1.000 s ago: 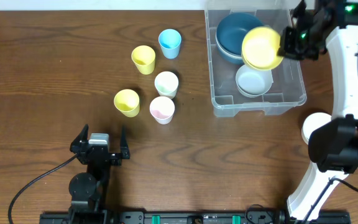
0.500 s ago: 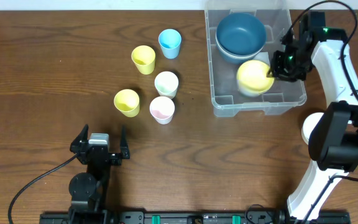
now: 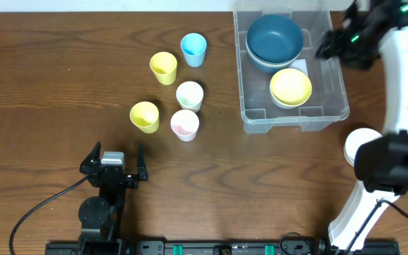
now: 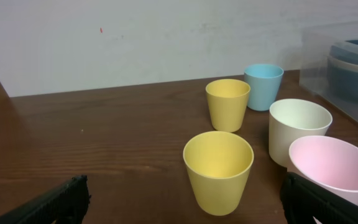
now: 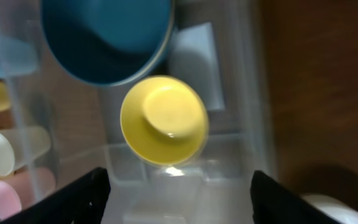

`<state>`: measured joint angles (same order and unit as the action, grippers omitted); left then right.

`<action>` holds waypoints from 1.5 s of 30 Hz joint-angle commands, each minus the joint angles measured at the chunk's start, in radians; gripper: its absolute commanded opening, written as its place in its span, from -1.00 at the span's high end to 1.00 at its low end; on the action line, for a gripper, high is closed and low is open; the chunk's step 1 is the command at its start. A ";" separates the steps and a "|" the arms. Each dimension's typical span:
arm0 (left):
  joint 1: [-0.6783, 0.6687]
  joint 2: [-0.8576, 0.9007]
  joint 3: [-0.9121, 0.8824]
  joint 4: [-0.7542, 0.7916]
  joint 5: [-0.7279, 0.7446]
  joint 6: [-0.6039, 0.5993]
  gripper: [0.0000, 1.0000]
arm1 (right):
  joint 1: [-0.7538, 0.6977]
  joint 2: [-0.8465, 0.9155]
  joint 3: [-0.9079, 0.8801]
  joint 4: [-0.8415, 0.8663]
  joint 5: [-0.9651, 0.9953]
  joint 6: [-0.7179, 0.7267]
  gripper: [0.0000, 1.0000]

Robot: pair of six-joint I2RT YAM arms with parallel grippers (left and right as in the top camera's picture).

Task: Pack container
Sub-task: 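Place the yellow bowl into the container onto the grey bowl, then move the right gripper to the white bowl and grasp its rim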

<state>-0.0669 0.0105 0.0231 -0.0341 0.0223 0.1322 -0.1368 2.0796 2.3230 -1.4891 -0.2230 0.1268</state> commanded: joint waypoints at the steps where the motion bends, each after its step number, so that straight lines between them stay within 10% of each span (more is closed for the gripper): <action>1: 0.005 -0.004 -0.019 -0.037 -0.012 0.010 -0.96 | -0.055 -0.032 0.224 -0.142 0.191 0.064 -0.52; 7: 0.005 -0.004 -0.019 -0.037 -0.012 0.010 -0.96 | -0.170 -0.102 0.230 -0.210 0.203 0.139 -0.56; 18: 0.005 -0.004 -0.019 -0.037 -0.012 0.010 -0.96 | -0.319 -0.236 -0.328 -0.199 0.204 0.153 -0.55; 45: 0.005 -0.004 -0.019 -0.037 -0.012 0.010 -0.96 | -0.516 -0.238 -0.959 0.240 0.214 0.097 -0.61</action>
<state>-0.0669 0.0105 0.0231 -0.0345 0.0223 0.1318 -0.6609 1.8652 1.4113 -1.2743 0.0097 0.2440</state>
